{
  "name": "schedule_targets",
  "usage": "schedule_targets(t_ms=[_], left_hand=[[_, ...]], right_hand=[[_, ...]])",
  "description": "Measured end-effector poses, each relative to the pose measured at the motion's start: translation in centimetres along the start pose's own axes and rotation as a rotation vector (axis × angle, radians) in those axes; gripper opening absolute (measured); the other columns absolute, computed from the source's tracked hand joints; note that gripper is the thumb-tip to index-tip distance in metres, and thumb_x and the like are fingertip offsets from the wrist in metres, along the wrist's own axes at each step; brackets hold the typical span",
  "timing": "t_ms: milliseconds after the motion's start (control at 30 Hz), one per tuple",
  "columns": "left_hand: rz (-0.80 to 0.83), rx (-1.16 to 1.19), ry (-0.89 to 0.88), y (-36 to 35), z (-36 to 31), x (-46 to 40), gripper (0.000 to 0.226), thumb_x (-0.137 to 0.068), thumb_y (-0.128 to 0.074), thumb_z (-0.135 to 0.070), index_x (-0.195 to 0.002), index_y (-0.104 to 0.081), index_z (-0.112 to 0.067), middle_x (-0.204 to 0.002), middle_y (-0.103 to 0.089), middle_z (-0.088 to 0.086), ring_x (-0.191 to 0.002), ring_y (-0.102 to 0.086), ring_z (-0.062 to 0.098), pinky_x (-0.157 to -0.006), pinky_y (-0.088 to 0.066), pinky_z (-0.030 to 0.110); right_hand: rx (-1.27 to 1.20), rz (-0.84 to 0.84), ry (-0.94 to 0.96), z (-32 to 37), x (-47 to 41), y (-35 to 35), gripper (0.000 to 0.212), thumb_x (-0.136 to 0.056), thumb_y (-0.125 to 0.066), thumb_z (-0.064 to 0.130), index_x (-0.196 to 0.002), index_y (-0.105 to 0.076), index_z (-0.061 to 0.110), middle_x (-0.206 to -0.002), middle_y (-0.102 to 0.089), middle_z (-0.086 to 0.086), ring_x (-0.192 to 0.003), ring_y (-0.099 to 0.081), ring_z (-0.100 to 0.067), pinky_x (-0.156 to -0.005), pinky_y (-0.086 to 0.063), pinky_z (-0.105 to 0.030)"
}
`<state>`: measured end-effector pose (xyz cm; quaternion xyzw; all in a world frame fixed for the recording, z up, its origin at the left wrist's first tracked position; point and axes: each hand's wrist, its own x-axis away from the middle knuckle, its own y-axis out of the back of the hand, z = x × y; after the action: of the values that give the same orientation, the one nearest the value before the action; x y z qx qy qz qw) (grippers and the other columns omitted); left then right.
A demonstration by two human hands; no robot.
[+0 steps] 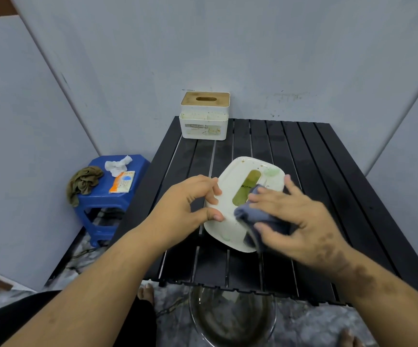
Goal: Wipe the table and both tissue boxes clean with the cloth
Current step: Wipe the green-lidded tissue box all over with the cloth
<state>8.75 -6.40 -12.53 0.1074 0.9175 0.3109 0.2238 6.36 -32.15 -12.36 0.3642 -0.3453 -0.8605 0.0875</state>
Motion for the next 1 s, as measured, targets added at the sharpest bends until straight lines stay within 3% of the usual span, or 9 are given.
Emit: schedule_targets(t_ms=[100,233,433,600,733,900,1000], left_hand=[[-0.004,-0.004,0.015,-0.1,0.0,0.0,0.03,-0.076,-0.087,-0.011,-0.079,-0.06,-0.025,-0.111,-0.067,-0.02,-0.13,-0.054,-0.004,-0.105,-0.042,0.012],[-0.001,-0.012,-0.031,-0.1,0.3,-0.1,0.027,-0.077,-0.084,-0.002,-0.081,-0.062,-0.017,-0.112,-0.067,-0.017,-0.13,-0.053,-0.005,-0.104,-0.042,0.012],[-0.013,0.021,0.015,-0.1,-0.1,0.1,0.036,-0.075,-0.087,-0.012,-0.077,-0.058,-0.032,-0.109,-0.066,-0.021,-0.128,-0.054,-0.006,-0.102,-0.04,0.009],[-0.018,-0.013,-0.036,-0.1,0.3,0.0,0.03,-0.077,-0.083,-0.002,-0.081,-0.061,-0.022,-0.109,-0.066,-0.019,-0.129,-0.054,-0.005,-0.102,-0.043,0.012],[-0.025,0.029,-0.013,-0.2,0.1,0.0,0.034,-0.073,-0.089,-0.01,-0.079,-0.061,-0.029,-0.108,-0.067,-0.018,-0.128,-0.055,-0.003,-0.102,-0.042,0.011],[-0.038,0.024,-0.009,-0.6,0.2,0.1,0.026,-0.073,-0.089,-0.01,-0.081,-0.067,-0.021,-0.108,-0.069,-0.015,-0.126,-0.057,-0.003,-0.104,-0.043,0.014],[-0.025,0.018,0.008,-0.4,0.0,0.0,0.024,-0.072,-0.089,-0.009,-0.08,-0.068,-0.019,-0.107,-0.069,-0.016,-0.126,-0.056,-0.005,-0.104,-0.044,0.015]], right_hand=[[0.013,-0.09,-0.067,0.4,-0.1,-0.2,0.037,-0.075,-0.07,0.03,-0.109,-0.073,0.019,-0.117,-0.069,0.008,-0.119,-0.059,-0.006,-0.114,-0.028,-0.053],[0.06,-0.058,0.043,2.3,0.2,-3.1,0.037,-0.071,-0.081,0.025,-0.107,-0.075,0.018,-0.117,-0.069,0.006,-0.12,-0.059,-0.011,-0.115,-0.028,-0.049],[-0.15,-0.075,-0.173,-0.4,-0.3,0.5,0.038,-0.075,-0.075,0.025,-0.112,-0.072,0.02,-0.118,-0.068,0.011,-0.122,-0.056,-0.004,-0.119,-0.016,-0.052],[-0.035,-0.108,-0.093,3.0,-0.1,-3.5,0.035,-0.073,-0.072,0.035,-0.105,-0.075,0.021,-0.115,-0.07,0.009,-0.12,-0.059,-0.009,-0.119,-0.023,-0.042],[-0.148,-0.044,-0.151,0.9,-0.4,-0.7,0.04,-0.065,-0.082,0.029,-0.103,-0.076,0.018,-0.11,-0.072,0.011,-0.116,-0.06,-0.002,-0.12,-0.016,-0.051],[-0.114,-0.116,-0.198,2.5,-0.6,-2.3,0.034,-0.064,-0.083,0.021,-0.098,-0.077,0.023,-0.105,-0.069,0.019,-0.115,-0.06,-0.002,-0.12,-0.017,-0.044],[-0.119,-0.067,-0.202,2.5,-0.8,-2.3,0.036,-0.067,-0.086,0.019,-0.101,-0.076,0.025,-0.107,-0.069,0.022,-0.118,-0.057,0.002,-0.122,-0.012,-0.043]])
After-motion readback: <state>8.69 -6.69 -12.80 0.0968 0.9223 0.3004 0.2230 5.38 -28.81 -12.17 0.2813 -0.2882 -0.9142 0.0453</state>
